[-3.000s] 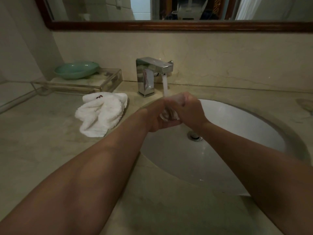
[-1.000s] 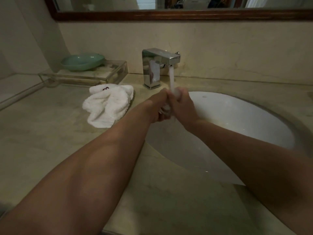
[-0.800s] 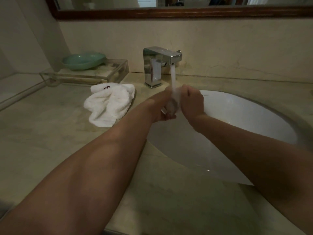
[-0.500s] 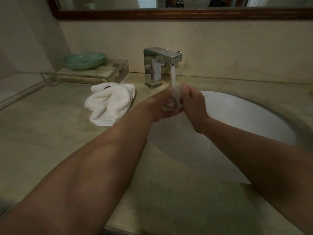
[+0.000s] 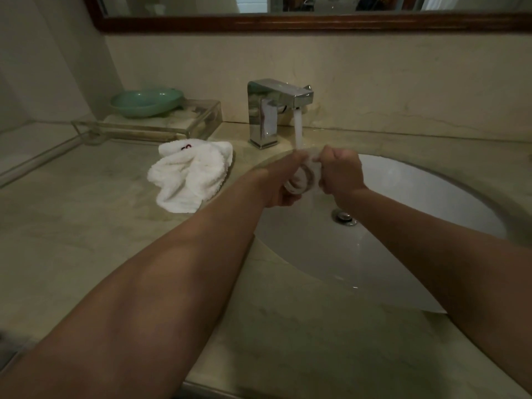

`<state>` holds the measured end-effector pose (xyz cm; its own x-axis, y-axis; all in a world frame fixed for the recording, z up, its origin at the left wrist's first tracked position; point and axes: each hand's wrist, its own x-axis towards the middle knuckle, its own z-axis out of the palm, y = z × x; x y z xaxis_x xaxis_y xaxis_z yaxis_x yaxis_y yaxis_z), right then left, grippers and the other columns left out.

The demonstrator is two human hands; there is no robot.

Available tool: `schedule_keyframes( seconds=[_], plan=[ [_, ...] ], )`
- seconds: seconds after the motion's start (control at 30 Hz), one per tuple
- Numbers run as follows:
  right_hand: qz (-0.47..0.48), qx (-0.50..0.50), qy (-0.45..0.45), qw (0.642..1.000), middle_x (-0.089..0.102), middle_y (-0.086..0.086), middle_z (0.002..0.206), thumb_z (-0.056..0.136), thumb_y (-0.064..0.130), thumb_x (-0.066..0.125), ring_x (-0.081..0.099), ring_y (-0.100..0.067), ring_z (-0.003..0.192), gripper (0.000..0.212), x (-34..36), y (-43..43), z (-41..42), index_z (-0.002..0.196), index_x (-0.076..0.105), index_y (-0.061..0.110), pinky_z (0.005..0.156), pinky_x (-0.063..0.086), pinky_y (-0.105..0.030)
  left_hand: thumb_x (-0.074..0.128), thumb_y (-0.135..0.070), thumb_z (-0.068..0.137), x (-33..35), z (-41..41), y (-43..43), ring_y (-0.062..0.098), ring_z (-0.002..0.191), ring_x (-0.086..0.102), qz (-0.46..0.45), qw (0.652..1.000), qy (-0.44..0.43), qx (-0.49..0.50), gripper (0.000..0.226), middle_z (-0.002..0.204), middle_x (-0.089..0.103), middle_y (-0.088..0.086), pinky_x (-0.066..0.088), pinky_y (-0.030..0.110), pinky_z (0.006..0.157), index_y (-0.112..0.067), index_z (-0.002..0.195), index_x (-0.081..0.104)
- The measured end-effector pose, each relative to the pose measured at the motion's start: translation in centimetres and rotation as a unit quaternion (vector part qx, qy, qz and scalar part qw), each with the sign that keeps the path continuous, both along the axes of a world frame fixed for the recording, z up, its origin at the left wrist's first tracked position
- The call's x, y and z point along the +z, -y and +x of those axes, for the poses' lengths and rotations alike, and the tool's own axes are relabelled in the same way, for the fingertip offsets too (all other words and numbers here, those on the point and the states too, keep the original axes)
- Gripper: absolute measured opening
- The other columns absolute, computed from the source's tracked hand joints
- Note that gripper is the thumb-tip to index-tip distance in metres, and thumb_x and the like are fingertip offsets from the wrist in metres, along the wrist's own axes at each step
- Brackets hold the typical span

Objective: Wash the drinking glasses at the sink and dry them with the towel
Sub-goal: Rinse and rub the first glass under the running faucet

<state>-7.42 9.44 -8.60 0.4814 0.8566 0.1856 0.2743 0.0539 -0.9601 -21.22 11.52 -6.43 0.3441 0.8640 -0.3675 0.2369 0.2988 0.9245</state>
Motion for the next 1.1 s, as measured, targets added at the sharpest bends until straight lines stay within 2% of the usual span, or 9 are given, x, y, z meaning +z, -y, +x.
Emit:
schedule_keyframes(
  seconds=[0.1,0.23,0.43,0.53,0.63,0.77,0.83,0.97,1.1],
  plan=[
    [-0.001,0.046,0.039,0.998,0.066,-0.009,0.070,0.099,0.040,0.053,0.060,-0.020,0.049,0.039,-0.9,0.1,0.0,0.084,0.067,0.007,0.040,0.045,-0.028,0.054,-0.041,0.103,-0.4,-0.1,-0.4,0.024,0.073,0.065,0.019,0.999,-0.025,-0.003,0.035,0.110,0.069,0.015,0.050,0.023,0.045,-0.014,0.123,0.063],
    [0.017,0.175,0.040,0.984,0.072,-0.008,0.096,0.090,0.059,0.064,0.073,-0.019,0.080,0.056,-1.6,0.6,-1.2,0.111,0.060,0.007,0.057,0.058,-0.031,0.051,-0.027,0.102,0.1,-0.2,-0.2,0.023,0.069,0.071,-0.017,1.000,0.002,-0.007,0.033,0.095,0.074,0.013,0.052,0.023,0.050,-0.008,0.124,0.066],
    [0.007,0.098,-0.002,0.995,0.057,-0.004,0.066,0.096,0.043,0.057,0.051,-0.015,0.053,0.034,-0.7,-0.6,0.0,0.080,0.068,0.014,0.043,0.037,-0.023,0.048,-0.044,0.099,0.8,-0.3,0.4,0.021,0.057,0.062,-0.106,0.990,0.084,-0.030,0.039,0.077,0.066,0.011,0.045,0.020,0.042,-0.008,0.104,0.064],
    [0.007,0.027,-0.011,1.000,0.053,-0.004,0.058,0.099,0.036,0.052,0.050,-0.015,0.043,0.039,-0.1,-0.7,0.5,0.069,0.062,0.013,0.040,0.036,-0.023,0.050,-0.068,0.094,1.0,-0.1,0.7,0.017,0.050,0.061,-0.084,0.996,0.019,-0.029,0.062,0.081,0.070,0.012,0.042,0.017,0.044,-0.009,0.102,0.068],
    [0.032,0.009,0.003,0.999,0.053,-0.002,0.052,0.102,0.035,0.052,0.052,-0.013,0.038,0.042,-0.1,0.0,0.6,0.066,0.059,0.014,0.039,0.038,-0.022,0.049,-0.069,0.096,0.8,0.0,0.5,0.014,0.051,0.057,-0.054,0.997,-0.024,-0.039,0.060,0.085,0.074,0.012,0.038,0.020,0.050,-0.013,0.100,0.069],
    [0.051,0.144,0.020,0.988,0.070,-0.007,0.085,0.097,0.054,0.056,0.070,-0.018,0.074,0.041,-0.5,0.9,-0.5,0.094,0.069,0.015,0.057,0.056,-0.031,0.051,-0.047,0.095,1.0,-0.3,0.5,0.015,0.049,0.059,-0.066,0.996,0.049,-0.026,0.041,0.085,0.072,0.012,0.036,0.019,0.045,-0.010,0.099,0.069],
    [0.072,0.224,0.000,0.972,0.071,-0.013,0.090,0.095,0.056,0.058,0.072,-0.021,0.077,0.045,-0.5,1.1,-1.2,0.100,0.070,0.013,0.058,0.059,-0.033,0.050,-0.042,0.091,1.2,-0.4,0.6,0.016,0.048,0.056,-0.071,0.996,0.061,-0.007,0.035,0.078,0.069,0.011,0.034,0.018,0.044,-0.012,0.096,0.068],
    [0.061,0.104,0.015,0.993,0.073,-0.004,0.088,0.093,0.057,0.058,0.073,-0.023,0.082,0.040,-0.8,0.3,-1.0,0.091,0.072,0.020,0.062,0.060,-0.039,0.050,-0.043,0.089,1.0,-0.4,0.6,0.016,0.048,0.057,-0.074,0.996,0.039,-0.038,0.035,0.080,0.069,0.010,0.037,0.019,0.049,-0.013,0.095,0.067],
    [0.032,0.020,-0.020,0.999,0.058,-0.003,0.056,0.095,0.038,0.050,0.056,-0.022,0.056,0.040,-0.4,-0.5,0.2,0.060,0.062,0.021,0.056,0.043,-0.035,0.052,-0.064,0.094,0.6,-0.2,0.3,0.017,0.060,0.063,-0.080,0.995,0.053,-0.033,0.053,0.084,0.067,0.008,0.048,0.021,0.054,-0.013,0.100,0.064]
  ],
)
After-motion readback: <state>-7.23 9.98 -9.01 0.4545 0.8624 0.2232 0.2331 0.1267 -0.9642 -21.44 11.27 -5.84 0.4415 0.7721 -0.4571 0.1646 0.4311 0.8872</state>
